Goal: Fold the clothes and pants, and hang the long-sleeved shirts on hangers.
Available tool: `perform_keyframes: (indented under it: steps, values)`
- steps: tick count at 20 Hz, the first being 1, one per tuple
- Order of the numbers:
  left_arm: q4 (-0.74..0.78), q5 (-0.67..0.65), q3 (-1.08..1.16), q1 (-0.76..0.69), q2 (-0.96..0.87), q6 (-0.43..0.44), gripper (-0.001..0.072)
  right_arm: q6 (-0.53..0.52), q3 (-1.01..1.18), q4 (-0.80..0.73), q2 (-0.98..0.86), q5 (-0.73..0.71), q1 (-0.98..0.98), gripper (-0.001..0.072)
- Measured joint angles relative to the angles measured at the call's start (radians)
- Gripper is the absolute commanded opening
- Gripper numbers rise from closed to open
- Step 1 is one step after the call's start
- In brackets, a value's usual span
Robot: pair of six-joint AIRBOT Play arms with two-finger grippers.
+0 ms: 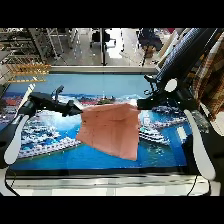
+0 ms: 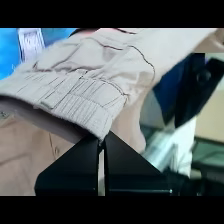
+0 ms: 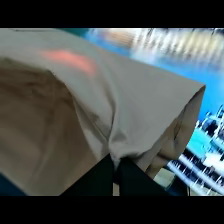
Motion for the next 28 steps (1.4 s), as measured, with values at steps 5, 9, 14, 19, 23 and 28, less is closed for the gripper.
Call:
perform_keyframes:
  steps: [5,9,14,19,23,28]
  values:
    - [0.126,0.291,0.01,0.04,-0.002,-0.004,0.0007,0.01,-0.228,0.022,0.222,0.18,0.153,0.002]
    - [0.264,0.387,-0.017,0.007,-0.002,-0.006,0.0008,0.04,-0.507,0.016,0.34,0.21,0.291,0.002]
    - [0.385,0.425,-0.111,-0.053,-0.003,-0.006,0.025,0.063,-0.736,-0.087,0.377,0.018,0.345,0.0109]
    - [0.414,0.43,-0.142,-0.077,-0.002,-0.009,0.0445,0.07,-0.772,-0.135,0.397,-0.082,0.25,0.0545]
    - [0.394,0.397,-0.146,-0.022,0.041,-0.039,0.0439,0.06,-0.863,0.004,0.419,-0.136,0.03,0.0644]
    - [0.354,0.157,-0.147,0.034,0.157,-0.066,0.0194,-0.071,-1.016,0.301,0.365,-0.296,-0.107,0.0651]
